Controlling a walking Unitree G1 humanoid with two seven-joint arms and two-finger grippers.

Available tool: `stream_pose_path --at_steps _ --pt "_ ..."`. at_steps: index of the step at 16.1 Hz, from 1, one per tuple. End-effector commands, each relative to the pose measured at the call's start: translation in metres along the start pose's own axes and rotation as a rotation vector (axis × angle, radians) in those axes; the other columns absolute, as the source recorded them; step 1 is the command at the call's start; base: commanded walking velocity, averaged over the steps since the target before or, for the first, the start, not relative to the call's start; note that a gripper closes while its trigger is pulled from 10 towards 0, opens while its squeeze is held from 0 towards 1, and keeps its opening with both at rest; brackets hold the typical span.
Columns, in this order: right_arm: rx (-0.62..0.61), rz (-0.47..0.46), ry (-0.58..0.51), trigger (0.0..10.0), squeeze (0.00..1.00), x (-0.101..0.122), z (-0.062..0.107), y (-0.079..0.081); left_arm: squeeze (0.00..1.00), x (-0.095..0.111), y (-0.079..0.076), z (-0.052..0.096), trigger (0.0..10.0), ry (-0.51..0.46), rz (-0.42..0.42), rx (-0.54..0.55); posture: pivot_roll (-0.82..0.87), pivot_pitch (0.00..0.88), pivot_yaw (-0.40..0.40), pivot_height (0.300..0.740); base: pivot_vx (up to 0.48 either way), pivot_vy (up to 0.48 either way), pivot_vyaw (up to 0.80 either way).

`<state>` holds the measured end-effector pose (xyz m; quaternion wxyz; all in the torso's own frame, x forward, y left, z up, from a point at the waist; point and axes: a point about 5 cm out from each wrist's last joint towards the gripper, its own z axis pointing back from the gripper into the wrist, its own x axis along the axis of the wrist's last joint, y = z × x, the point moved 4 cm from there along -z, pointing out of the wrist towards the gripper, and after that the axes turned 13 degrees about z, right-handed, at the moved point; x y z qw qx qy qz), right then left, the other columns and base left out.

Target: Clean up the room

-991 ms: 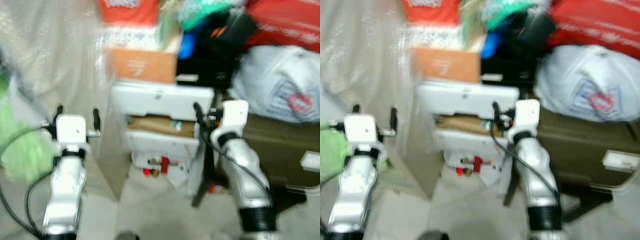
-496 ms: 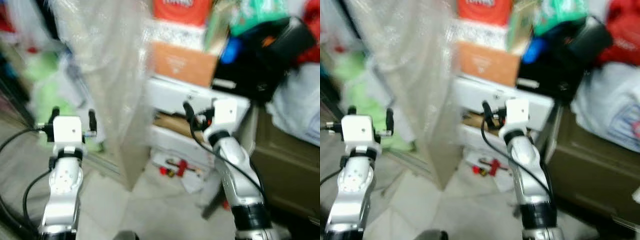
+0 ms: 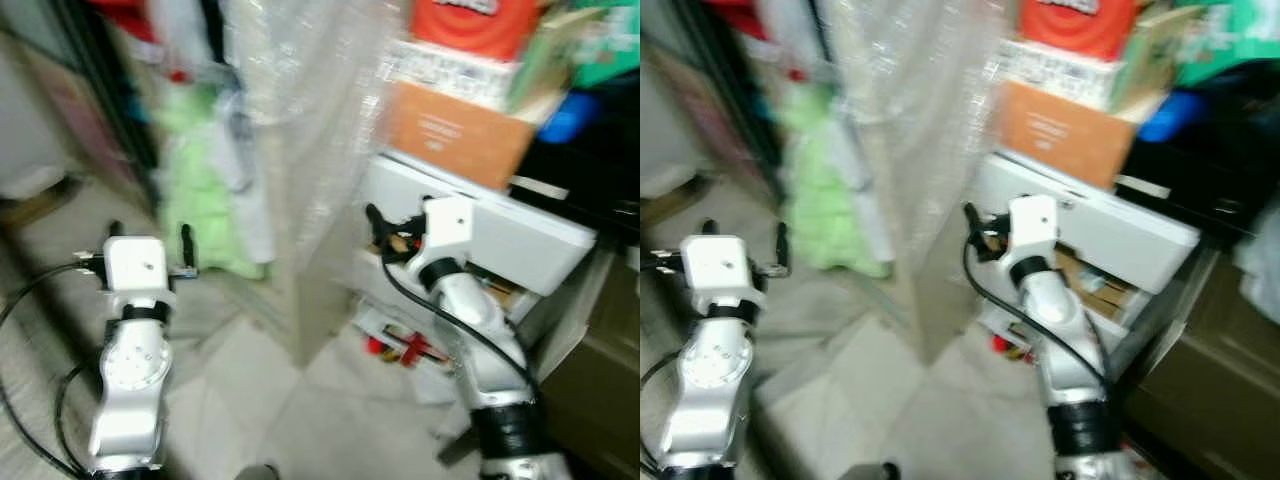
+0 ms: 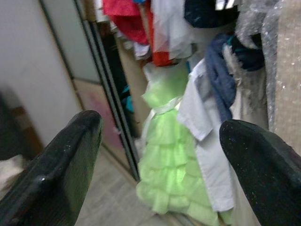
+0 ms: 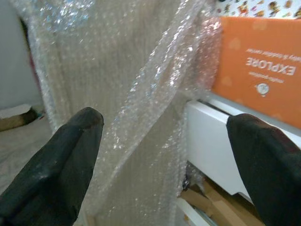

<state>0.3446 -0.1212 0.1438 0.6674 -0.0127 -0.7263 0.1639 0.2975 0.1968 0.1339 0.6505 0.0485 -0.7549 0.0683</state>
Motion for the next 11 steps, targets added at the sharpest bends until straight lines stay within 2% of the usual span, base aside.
stream_pose_path --at_steps 1,3,7,11 --pt "-0.006 0.000 -0.016 10.0 0.00 0.0046 -0.0014 -0.0011 0.00 0.0020 0.0024 -0.0007 10.0 -0.002 0.000 0.005 -0.08 0.000 -0.014 0.740 0.000 0.000 0.80" --pt "-0.002 -0.002 -0.024 10.0 0.00 0.0055 -0.0013 -0.0001 0.00 0.0013 0.0027 -0.0009 10.0 0.003 0.014 0.010 -0.08 0.000 -0.014 0.740 0.000 0.000 0.80" --pt "-0.005 -0.029 -0.024 10.0 0.00 0.0053 -0.0014 0.0001 0.00 -0.0002 0.0034 -0.0016 10.0 0.015 0.025 0.015 -0.07 0.000 -0.012 0.740 0.000 0.000 0.00" --pt "-0.006 -0.033 -0.026 10.0 0.00 0.0054 -0.0011 0.0008 0.00 -0.0016 0.0045 -0.0029 10.0 0.026 0.038 0.020 -0.08 0.000 -0.009 0.740 0.000 0.480 0.00"
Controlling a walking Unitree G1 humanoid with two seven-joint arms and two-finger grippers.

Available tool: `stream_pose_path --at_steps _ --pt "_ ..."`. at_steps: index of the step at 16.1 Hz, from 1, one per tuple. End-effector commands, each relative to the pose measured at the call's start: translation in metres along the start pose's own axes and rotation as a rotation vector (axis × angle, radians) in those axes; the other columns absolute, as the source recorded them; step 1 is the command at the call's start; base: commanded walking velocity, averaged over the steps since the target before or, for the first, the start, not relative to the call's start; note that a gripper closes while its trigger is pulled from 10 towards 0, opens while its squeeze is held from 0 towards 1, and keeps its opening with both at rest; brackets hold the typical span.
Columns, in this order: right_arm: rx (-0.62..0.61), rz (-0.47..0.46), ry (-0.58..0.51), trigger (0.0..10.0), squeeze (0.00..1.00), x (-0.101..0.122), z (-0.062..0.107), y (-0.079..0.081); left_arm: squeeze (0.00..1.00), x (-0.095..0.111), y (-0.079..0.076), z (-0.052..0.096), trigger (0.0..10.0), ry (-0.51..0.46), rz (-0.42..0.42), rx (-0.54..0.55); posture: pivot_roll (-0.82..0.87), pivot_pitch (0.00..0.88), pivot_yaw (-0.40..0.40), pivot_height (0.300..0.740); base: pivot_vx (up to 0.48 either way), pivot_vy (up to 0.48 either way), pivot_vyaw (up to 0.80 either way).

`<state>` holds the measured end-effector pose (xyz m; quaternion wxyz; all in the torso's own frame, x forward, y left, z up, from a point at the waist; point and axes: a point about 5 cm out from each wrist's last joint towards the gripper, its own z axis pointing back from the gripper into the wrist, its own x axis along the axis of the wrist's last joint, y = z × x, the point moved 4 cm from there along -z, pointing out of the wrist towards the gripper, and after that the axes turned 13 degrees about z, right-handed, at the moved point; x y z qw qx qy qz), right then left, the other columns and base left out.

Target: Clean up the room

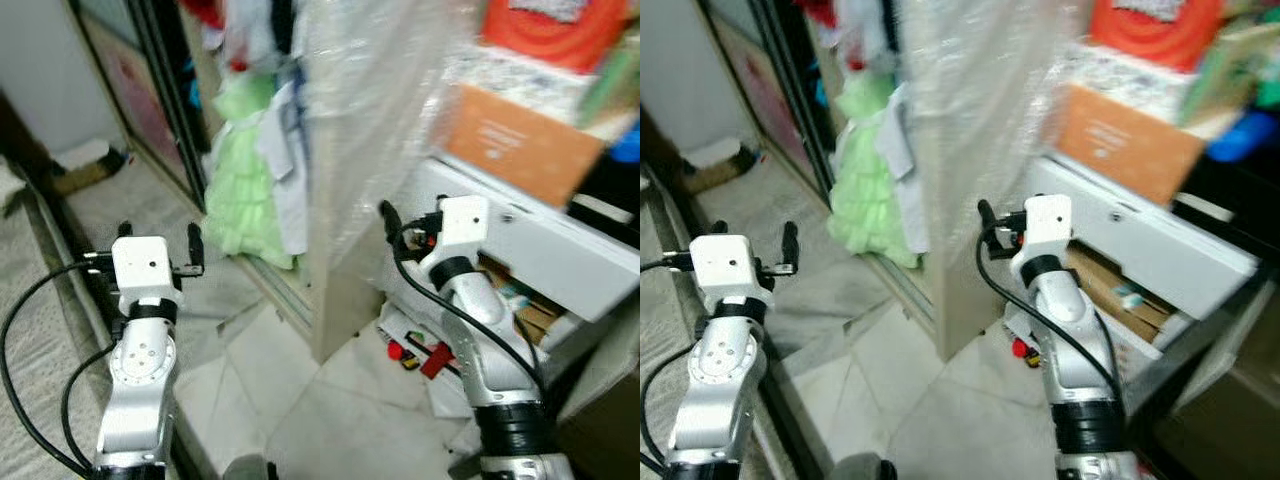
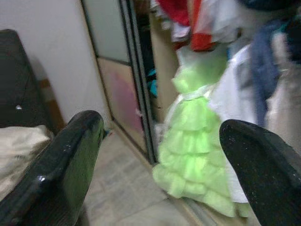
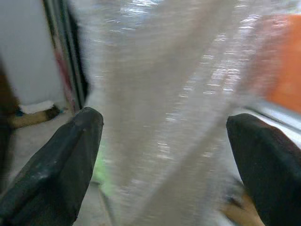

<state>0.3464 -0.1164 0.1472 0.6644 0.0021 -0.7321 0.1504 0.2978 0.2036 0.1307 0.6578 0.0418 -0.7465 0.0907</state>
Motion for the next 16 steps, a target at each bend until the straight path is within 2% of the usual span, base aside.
stream_pose_path --at_steps 1,7,8,9,16 --pt "-0.003 0.006 -0.010 10.0 0.00 0.0014 0.0020 -0.0020 0.00 0.0025 -0.0033 -0.0020 10.0 -0.010 -0.007 -0.007 -0.08 0.000 -0.008 0.740 0.000 0.000 0.00" --pt "-0.007 0.004 -0.010 10.0 0.00 0.0007 0.0017 -0.0022 0.00 0.0049 -0.0060 -0.0014 10.0 -0.020 -0.039 -0.036 -0.07 0.000 -0.008 0.740 0.000 0.000 0.00" --pt "-0.008 0.004 -0.010 10.0 0.00 0.0007 0.0016 -0.0020 0.00 0.0046 -0.0070 -0.0005 10.0 -0.017 -0.018 -0.052 -0.07 0.000 -0.008 0.740 0.000 0.000 0.00" --pt "-0.008 0.005 -0.010 10.0 0.00 0.0006 0.0016 -0.0019 0.00 0.0053 -0.0061 -0.0006 10.0 -0.021 -0.038 -0.045 -0.07 0.000 -0.008 0.740 0.000 -0.480 0.00" --pt "-0.011 0.002 -0.013 10.0 0.00 0.0007 0.0003 -0.0007 0.00 0.0053 -0.0060 -0.0012 10.0 -0.022 -0.035 -0.046 -0.07 0.000 -0.003 0.740 0.000 -0.480 0.00"
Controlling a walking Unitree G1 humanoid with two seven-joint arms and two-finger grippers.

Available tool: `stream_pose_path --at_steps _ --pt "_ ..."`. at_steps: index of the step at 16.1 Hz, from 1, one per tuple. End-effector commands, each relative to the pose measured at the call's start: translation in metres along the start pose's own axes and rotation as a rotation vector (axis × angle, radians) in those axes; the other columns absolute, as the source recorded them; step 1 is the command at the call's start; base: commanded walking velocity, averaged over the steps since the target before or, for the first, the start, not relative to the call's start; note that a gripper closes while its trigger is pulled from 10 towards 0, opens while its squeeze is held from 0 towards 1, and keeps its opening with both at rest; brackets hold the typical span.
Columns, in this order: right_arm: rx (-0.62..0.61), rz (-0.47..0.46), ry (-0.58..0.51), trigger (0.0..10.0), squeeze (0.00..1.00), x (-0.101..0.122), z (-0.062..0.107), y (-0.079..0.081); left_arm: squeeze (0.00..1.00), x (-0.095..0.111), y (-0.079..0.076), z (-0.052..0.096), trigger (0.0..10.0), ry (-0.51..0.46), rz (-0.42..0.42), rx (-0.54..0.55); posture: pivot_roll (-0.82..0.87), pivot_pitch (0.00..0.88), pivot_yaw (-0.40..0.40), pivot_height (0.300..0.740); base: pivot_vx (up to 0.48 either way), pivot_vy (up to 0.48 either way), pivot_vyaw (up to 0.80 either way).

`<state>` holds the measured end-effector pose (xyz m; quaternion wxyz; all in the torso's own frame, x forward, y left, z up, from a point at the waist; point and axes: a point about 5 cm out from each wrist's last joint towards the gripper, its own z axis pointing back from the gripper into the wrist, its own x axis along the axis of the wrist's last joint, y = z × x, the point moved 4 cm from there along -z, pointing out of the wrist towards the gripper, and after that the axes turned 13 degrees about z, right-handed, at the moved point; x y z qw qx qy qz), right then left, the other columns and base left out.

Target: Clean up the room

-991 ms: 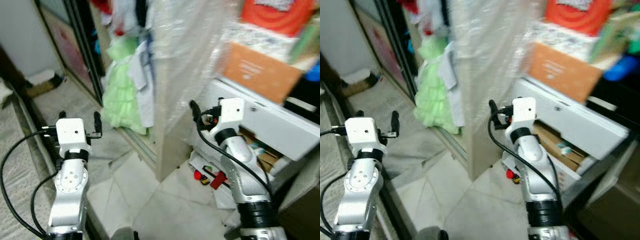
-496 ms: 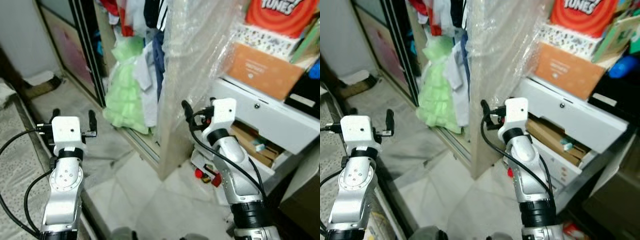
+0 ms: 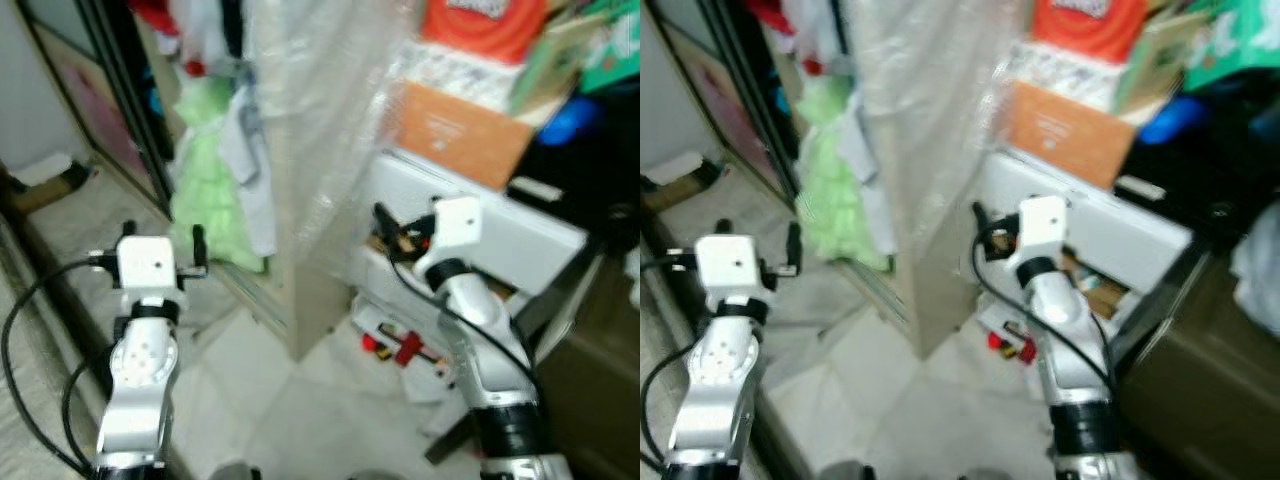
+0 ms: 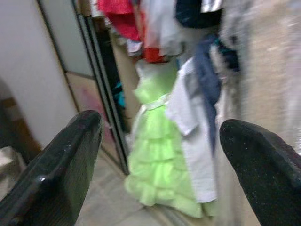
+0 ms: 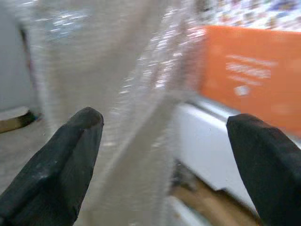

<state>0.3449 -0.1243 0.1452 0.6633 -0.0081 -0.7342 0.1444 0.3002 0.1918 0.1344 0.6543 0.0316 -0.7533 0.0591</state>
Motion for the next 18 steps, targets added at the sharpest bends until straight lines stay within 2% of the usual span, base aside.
stream_pose_path --at_steps 1,3,5,6,9,13,15,18 --pt "0.012 -0.005 -0.011 10.0 0.00 0.004 -0.002 0.006 0.00 0.003 0.006 -0.001 10.0 -0.013 -0.013 0.023 -0.07 0.000 -0.001 0.740 0.000 -0.292 0.00" --pt "0.011 0.001 -0.008 10.0 0.00 0.003 -0.002 0.007 0.00 0.002 0.013 -0.002 10.0 -0.012 -0.015 0.080 -0.07 0.000 0.000 0.740 0.000 0.000 0.00" --pt "-0.003 0.014 0.006 10.0 0.00 0.001 -0.002 0.006 0.00 0.006 0.021 0.001 10.0 -0.036 0.026 0.110 -0.07 0.000 -0.001 0.740 0.000 0.000 0.00" --pt "0.003 0.012 0.007 10.0 0.00 0.001 -0.003 0.007 0.00 0.005 0.024 0.001 10.0 -0.034 -0.004 0.124 -0.07 0.000 -0.002 0.740 0.000 0.000 0.00" --pt "0.022 0.010 -0.012 10.0 0.00 0.004 -0.003 0.010 0.00 0.005 0.019 0.003 10.0 -0.036 -0.003 0.064 -0.07 0.000 -0.003 0.740 0.000 0.000 0.43" --pt "0.030 0.010 -0.013 10.0 0.00 0.005 -0.004 0.010 0.00 0.005 0.021 0.003 10.0 -0.037 -0.002 0.113 -0.07 0.000 -0.006 0.740 0.000 0.000 0.80" --pt "0.038 0.005 -0.020 10.0 0.00 0.007 -0.005 0.011 0.00 0.000 0.007 0.003 10.0 0.003 0.016 0.051 -0.07 0.000 -0.009 0.740 0.000 0.000 0.80" --pt "0.054 -0.001 -0.038 10.0 0.00 0.011 -0.007 0.013 0.00 -0.002 0.003 0.004 10.0 0.009 0.032 0.031 -0.06 0.000 -0.011 0.740 0.000 0.000 0.80"
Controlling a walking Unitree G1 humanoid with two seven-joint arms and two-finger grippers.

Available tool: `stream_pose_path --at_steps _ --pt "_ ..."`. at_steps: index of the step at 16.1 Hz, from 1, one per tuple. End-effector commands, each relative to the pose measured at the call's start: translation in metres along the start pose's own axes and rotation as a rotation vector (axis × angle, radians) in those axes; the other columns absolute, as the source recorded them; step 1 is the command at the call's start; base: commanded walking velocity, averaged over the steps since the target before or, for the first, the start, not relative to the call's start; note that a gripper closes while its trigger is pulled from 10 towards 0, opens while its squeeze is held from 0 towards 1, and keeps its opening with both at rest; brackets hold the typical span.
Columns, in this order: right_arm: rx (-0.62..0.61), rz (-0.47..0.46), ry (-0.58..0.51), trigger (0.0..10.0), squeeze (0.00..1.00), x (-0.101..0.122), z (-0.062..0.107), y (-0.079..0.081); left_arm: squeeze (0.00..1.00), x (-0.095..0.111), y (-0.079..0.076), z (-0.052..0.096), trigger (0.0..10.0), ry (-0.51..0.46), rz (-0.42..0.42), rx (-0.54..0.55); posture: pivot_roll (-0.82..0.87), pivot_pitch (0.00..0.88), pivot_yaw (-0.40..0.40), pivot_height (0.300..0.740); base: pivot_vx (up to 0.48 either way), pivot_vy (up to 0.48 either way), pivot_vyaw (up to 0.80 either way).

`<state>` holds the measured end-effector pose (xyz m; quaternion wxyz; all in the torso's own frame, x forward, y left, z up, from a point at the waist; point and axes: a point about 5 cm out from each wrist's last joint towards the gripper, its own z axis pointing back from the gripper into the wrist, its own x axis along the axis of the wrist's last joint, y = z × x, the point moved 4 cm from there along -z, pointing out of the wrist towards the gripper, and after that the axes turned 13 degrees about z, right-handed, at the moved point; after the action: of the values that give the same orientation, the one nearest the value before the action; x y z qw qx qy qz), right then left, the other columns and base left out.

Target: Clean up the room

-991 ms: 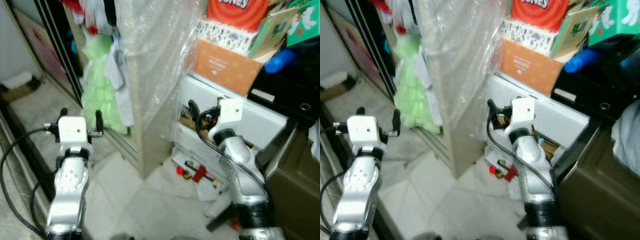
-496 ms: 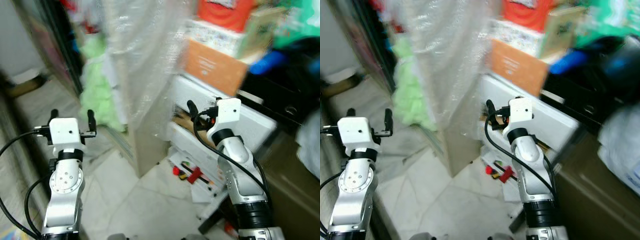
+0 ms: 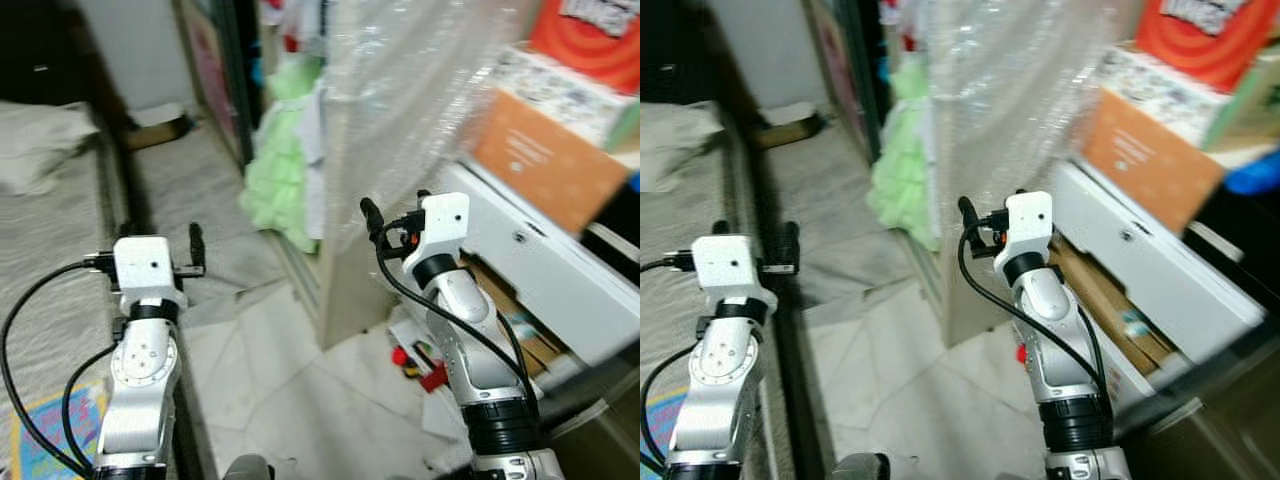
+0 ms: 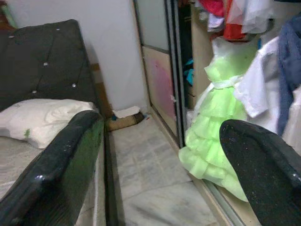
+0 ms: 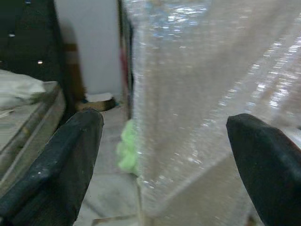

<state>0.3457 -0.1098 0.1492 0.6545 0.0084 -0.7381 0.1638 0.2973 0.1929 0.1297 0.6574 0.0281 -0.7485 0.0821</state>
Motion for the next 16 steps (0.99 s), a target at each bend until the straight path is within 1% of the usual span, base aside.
stream_pose_path --at_steps 1,4,9,11,13,16 --pt "0.006 -0.007 -0.016 10.0 0.00 0.0050 -0.0037 -0.0001 0.00 0.0023 0.0025 0.0011 10.0 -0.006 -0.003 0.005 -0.06 0.000 -0.011 0.740 0.000 0.000 0.80" --pt "0.008 -0.025 -0.013 10.0 0.00 0.0045 -0.0059 0.0015 0.00 0.0041 0.0084 0.0000 10.0 -0.013 -0.019 0.025 -0.05 0.000 -0.010 0.740 0.000 0.000 0.80" --pt "0.019 -0.018 -0.035 10.0 0.00 0.0091 -0.0084 0.0027 0.00 0.0052 0.0088 -0.0002 10.0 -0.018 -0.038 0.036 -0.05 0.000 -0.010 0.740 0.000 0.000 0.80" --pt "0.018 -0.020 -0.037 10.0 0.00 0.0091 -0.0087 0.0025 0.00 0.0041 0.0082 0.0001 10.0 -0.016 -0.033 0.039 -0.05 0.000 -0.010 0.740 0.000 0.000 0.80" --pt "0.019 -0.022 -0.039 10.0 0.00 0.0089 -0.0082 0.0033 0.00 0.0040 0.0045 0.0001 10.0 -0.016 0.006 0.010 -0.05 0.000 -0.007 0.740 0.000 0.000 0.80" --pt "0.021 -0.021 -0.043 10.0 0.00 0.0099 -0.0087 0.0040 0.00 0.0044 0.0038 -0.0001 10.0 -0.017 0.008 0.007 -0.06 0.000 -0.008 0.740 0.000 0.000 0.80"
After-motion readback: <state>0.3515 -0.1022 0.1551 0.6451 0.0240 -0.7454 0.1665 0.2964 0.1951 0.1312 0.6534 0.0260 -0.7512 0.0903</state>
